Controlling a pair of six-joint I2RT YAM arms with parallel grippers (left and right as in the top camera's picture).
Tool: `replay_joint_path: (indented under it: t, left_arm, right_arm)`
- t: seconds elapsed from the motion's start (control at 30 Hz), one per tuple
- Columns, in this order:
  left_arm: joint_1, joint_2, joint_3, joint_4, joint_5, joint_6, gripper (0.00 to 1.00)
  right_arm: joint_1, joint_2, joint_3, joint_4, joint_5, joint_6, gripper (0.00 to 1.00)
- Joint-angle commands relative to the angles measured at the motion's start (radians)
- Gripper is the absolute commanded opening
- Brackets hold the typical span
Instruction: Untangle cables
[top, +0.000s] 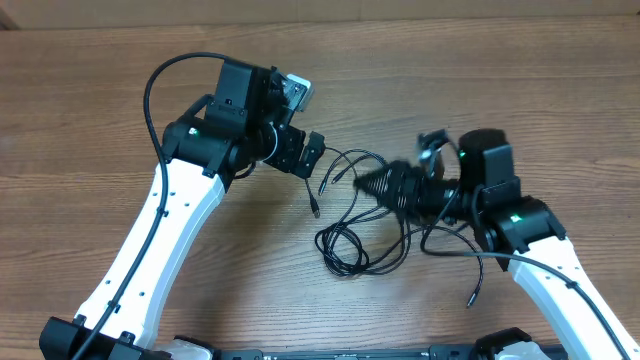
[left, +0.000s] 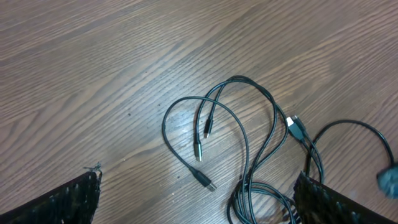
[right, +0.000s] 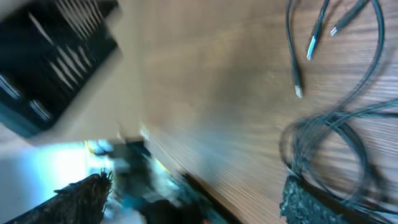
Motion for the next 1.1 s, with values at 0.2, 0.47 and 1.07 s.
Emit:
replay_joint_path:
  t: [0.2, 0.47, 1.07]
  left_arm:
    - [0.002, -0.008, -0.004, 0.048, -0.049, -0.016, 1.00]
    - [0.002, -0.008, -0.004, 0.044, -0.092, -0.016, 1.00]
    - [0.002, -0.008, -0.004, 0.044, -0.092, -0.016, 0.99]
  right_arm:
    - [0.278, -0.013, 0.017, -0.200, 0.419, -0.583, 0.90]
    - [0.538, 0.071, 0.016, -0.203, 0.788, -0.625, 0.90]
    - [0.610, 0.358, 0.015, -0.189, 0.826, -0.568, 0.72]
